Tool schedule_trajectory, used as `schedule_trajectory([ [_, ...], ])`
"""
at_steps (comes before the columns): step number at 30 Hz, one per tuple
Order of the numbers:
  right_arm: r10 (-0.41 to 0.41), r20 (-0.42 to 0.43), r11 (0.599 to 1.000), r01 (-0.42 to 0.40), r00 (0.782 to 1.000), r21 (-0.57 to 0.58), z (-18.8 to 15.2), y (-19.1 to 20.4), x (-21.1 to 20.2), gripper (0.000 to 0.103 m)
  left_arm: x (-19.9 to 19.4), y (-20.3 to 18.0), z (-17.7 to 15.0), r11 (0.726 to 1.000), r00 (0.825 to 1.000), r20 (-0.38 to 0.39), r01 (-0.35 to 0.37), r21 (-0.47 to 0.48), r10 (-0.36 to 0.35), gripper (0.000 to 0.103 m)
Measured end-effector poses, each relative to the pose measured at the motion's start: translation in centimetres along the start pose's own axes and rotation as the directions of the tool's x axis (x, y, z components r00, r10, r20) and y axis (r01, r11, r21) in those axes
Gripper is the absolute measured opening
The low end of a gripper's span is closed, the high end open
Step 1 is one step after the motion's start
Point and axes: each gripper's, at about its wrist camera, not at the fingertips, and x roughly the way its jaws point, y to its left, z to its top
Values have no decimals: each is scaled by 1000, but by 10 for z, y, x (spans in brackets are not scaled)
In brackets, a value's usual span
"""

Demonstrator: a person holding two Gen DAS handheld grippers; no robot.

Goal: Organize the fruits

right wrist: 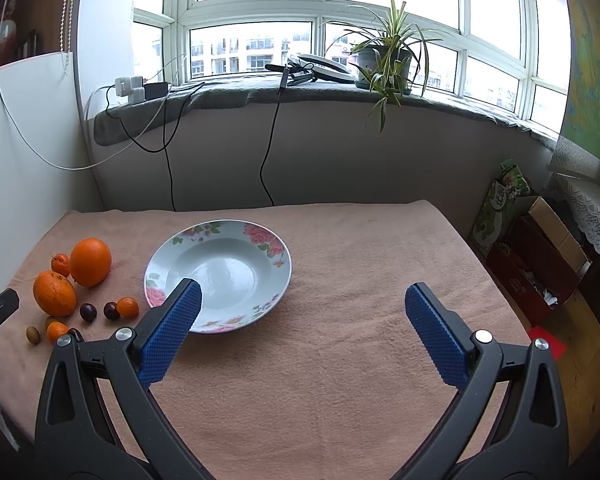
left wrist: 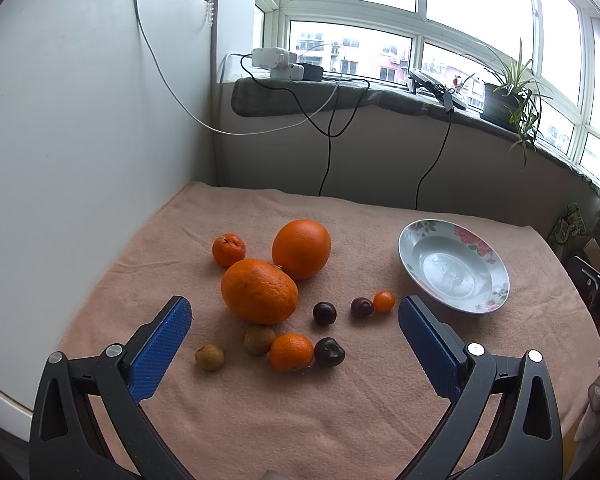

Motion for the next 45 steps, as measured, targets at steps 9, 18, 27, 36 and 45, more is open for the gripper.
schedule_trajectory([
  [9, 7, -12, 1000, -7, 1000, -6, 2, 5, 4, 103, 2, 6, 1, 1000, 1000, -2, -1, -7, 1, 103],
  [18, 32, -29, 999, -32, 999, -22, 2, 12, 13, 103, 7, 15, -2, 1000, 1000, -10, -11, -24, 10, 103],
  [27, 172, -79, 984, -175, 982, -31, 6, 31, 34, 103, 13, 33, -4, 997, 999, -21, -44, -57, 43, 103],
  [36, 370, -154, 922, -383, 916, -63, 15, 77, 54, 103, 25, 56, -7, 994, 998, -53, -51, -101, 46, 103],
  [45, 519, -311, 835, -549, 796, -14, 16, 123, 88, 103, 46, 70, -7, 991, 994, -96, 31, -128, -44, 102],
])
